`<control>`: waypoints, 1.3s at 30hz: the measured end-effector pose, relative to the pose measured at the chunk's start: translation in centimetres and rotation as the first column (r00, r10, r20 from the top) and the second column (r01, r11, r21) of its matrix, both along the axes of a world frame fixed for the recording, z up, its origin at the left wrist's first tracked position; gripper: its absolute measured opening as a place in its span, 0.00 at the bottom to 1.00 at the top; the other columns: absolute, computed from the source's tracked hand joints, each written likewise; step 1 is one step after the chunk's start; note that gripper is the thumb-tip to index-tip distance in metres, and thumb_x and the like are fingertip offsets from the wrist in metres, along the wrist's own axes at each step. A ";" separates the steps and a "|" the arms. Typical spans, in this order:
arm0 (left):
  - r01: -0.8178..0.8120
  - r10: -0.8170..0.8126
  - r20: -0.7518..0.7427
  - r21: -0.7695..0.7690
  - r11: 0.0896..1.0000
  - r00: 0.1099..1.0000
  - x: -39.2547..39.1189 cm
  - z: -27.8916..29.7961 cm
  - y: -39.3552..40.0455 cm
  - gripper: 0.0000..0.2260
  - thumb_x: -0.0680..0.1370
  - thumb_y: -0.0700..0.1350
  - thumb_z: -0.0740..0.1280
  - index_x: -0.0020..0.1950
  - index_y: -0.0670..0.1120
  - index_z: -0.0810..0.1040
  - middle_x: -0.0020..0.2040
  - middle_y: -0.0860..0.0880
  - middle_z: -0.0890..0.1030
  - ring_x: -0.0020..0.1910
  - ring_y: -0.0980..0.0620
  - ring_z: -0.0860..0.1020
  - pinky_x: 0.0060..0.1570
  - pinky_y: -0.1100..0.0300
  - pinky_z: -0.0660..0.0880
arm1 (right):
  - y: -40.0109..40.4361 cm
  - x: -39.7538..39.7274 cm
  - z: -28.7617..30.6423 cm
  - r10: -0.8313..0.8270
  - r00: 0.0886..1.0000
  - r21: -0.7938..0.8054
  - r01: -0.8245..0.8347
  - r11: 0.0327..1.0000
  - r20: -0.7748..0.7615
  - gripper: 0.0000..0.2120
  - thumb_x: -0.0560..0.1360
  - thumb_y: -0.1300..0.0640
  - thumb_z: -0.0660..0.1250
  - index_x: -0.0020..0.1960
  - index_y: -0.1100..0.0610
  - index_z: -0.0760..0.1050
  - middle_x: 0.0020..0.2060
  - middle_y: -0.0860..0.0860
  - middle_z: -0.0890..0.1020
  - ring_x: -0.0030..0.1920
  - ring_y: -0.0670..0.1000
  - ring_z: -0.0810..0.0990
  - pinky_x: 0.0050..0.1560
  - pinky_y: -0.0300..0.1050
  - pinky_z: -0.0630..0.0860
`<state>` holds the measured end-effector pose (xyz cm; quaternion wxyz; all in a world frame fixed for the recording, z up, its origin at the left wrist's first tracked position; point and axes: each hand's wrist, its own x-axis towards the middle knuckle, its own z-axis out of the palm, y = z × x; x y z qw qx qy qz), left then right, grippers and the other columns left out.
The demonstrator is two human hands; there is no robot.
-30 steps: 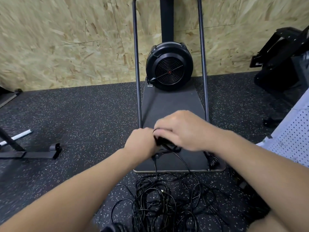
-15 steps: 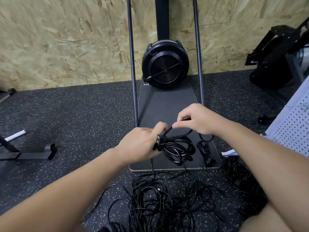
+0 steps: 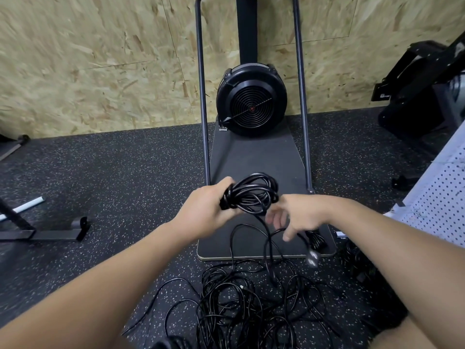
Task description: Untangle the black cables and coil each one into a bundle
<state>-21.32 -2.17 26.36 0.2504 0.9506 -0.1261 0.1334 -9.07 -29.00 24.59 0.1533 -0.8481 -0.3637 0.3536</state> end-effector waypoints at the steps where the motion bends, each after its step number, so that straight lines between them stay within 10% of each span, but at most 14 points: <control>1: -0.019 0.016 -0.048 -0.057 0.998 0.999 0.1 -0.2 0.0 0.17 0.77 0.64 0.74 0.54 0.56 0.72 0.42 0.56 0.82 0.42 0.47 0.81 0.45 0.46 0.81 | 0.1 -0.1 0.0 0.006 1.000 -0.029 -0.005 1.000 0.019 0.27 0.72 0.56 0.84 0.67 0.48 0.78 0.57 0.45 0.85 0.58 0.49 0.84 0.61 0.49 0.81; 4: -0.038 0.003 -0.152 -0.233 0.972 0.988 0.5 -0.5 -0.8 0.16 0.77 0.60 0.80 0.54 0.54 0.78 0.44 0.56 0.85 0.41 0.54 0.82 0.45 0.49 0.79 | 0.9 -0.9 0.7 -0.087 0.994 0.160 0.076 0.984 0.061 0.33 0.71 0.46 0.84 0.72 0.42 0.75 0.68 0.40 0.82 0.69 0.45 0.80 0.74 0.51 0.75; 9: -0.070 -0.005 -0.172 -0.428 0.901 0.985 1.3 -0.5 -1.8 0.11 0.78 0.53 0.81 0.57 0.53 0.83 0.46 0.56 0.87 0.38 0.62 0.81 0.41 0.57 0.75 | 1.9 -2.3 1.4 -0.112 0.930 0.420 0.263 0.868 -0.350 0.20 0.80 0.57 0.78 0.71 0.52 0.79 0.62 0.51 0.88 0.67 0.51 0.85 0.76 0.51 0.75; 14: -0.101 0.023 -0.195 -0.403 0.910 0.981 2.1 0.3 -0.6 0.07 0.78 0.45 0.76 0.53 0.51 0.81 0.44 0.55 0.86 0.40 0.52 0.83 0.44 0.52 0.80 | 2.7 -3.1 1.8 -0.168 0.909 0.407 0.329 0.852 -0.382 0.05 0.86 0.57 0.69 0.56 0.59 0.80 0.38 0.53 0.85 0.42 0.51 0.80 0.52 0.48 0.74; 17: -0.298 0.207 -0.273 -0.356 0.886 0.939 2.7 0.1 0.6 0.07 0.76 0.44 0.70 0.50 0.52 0.74 0.39 0.55 0.81 0.37 0.47 0.80 0.40 0.48 0.78 | 2.6 -2.3 3.1 -0.305 0.909 0.455 0.408 0.791 -0.283 0.10 0.86 0.57 0.66 0.51 0.59 0.84 0.32 0.48 0.72 0.32 0.50 0.66 0.37 0.46 0.66; 21: -0.424 0.384 -0.281 -0.094 0.901 0.879 2.9 -0.9 1.2 0.16 0.77 0.48 0.71 0.59 0.54 0.67 0.47 0.48 0.84 0.45 0.40 0.83 0.47 0.46 0.81 | 3.6 -4.5 5.2 -0.067 0.955 0.316 -0.029 0.948 0.289 0.16 0.83 0.48 0.70 0.41 0.56 0.80 0.27 0.48 0.69 0.29 0.47 0.64 0.33 0.41 0.65; 24: -0.400 0.443 -0.194 0.226 0.888 0.875 2.6 -1.2 0.4 0.23 0.75 0.57 0.77 0.56 0.55 0.64 0.47 0.48 0.83 0.46 0.36 0.82 0.45 0.48 0.76 | 3.8 -5.4 5.9 -0.025 0.897 0.226 -0.084 0.970 0.441 0.21 0.83 0.46 0.70 0.37 0.57 0.74 0.26 0.49 0.70 0.30 0.51 0.67 0.39 0.51 0.75; 33: -0.024 0.086 -0.075 0.606 0.795 0.993 0.7 -0.8 -2.4 0.28 0.75 0.77 0.65 0.54 0.54 0.67 0.46 0.49 0.85 0.46 0.38 0.85 0.41 0.50 0.75 | 1.0 -3.4 7.4 -0.103 0.764 0.260 -0.087 0.962 0.637 0.08 0.83 0.40 0.70 0.53 0.40 0.86 0.47 0.37 0.86 0.51 0.44 0.80 0.52 0.49 0.76; 39: 0.282 -0.238 -0.164 0.353 0.892 0.957 -1.6 0.4 -2.2 0.19 0.78 0.69 0.67 0.56 0.55 0.74 0.43 0.52 0.84 0.42 0.46 0.83 0.41 0.51 0.77 | 0.2 -2.3 5.5 -0.125 0.864 0.416 -0.105 0.903 0.488 0.14 0.78 0.37 0.76 0.43 0.46 0.84 0.38 0.43 0.82 0.42 0.46 0.78 0.44 0.50 0.75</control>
